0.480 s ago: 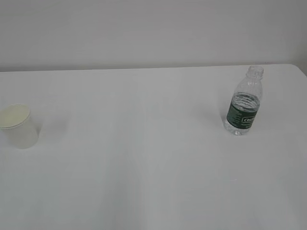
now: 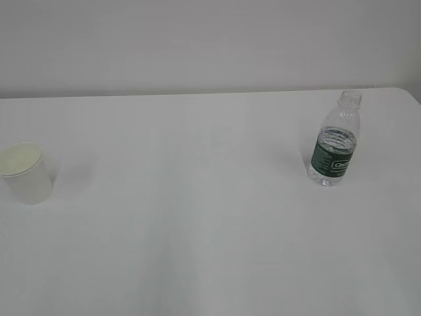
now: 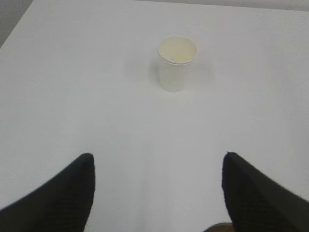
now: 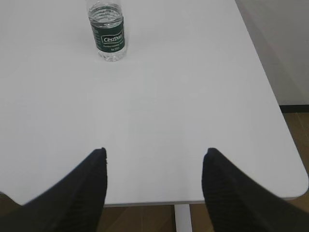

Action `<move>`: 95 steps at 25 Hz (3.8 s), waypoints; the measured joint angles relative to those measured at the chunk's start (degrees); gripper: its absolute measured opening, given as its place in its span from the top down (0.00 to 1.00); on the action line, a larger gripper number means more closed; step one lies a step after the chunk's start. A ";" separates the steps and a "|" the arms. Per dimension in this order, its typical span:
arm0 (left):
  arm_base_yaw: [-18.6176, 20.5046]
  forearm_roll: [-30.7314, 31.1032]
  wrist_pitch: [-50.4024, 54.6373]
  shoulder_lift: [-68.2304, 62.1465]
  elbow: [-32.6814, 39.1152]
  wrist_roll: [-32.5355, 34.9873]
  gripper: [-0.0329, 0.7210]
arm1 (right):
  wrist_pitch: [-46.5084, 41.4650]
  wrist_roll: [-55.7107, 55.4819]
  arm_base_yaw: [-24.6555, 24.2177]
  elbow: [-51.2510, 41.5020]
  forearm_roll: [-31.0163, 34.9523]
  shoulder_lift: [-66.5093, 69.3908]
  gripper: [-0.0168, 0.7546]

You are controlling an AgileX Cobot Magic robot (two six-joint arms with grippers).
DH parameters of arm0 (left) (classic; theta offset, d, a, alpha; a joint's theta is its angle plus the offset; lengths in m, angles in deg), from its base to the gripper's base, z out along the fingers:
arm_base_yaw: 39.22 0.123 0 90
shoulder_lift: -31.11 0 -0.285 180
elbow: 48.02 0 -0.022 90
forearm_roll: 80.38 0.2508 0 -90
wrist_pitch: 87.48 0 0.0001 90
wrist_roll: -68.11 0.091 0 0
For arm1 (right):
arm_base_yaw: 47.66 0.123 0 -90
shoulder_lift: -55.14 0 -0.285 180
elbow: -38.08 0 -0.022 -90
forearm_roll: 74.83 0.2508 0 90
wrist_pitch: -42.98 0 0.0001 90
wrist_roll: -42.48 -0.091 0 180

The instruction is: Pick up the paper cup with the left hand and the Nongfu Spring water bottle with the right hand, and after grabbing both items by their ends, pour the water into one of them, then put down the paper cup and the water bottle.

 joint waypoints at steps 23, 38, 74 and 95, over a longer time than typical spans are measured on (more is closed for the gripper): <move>0.00 0.00 0.00 0.00 0.00 0.00 0.18 | 3.62 0.00 0.00 -0.38 -0.43 0.00 0.36; 0.00 -0.22 -2.72 -0.24 -0.76 0.00 0.18 | 7.37 0.00 0.00 -0.38 -0.11 0.00 0.36; 0.00 1.62 -48.96 -34.31 -1.04 0.00 0.26 | 51.43 0.12 0.00 -0.38 5.46 28.06 0.36; 0.00 -1.08 -62.35 -48.47 -1.04 0.00 0.28 | 69.83 0.33 0.00 -0.38 2.41 47.37 0.36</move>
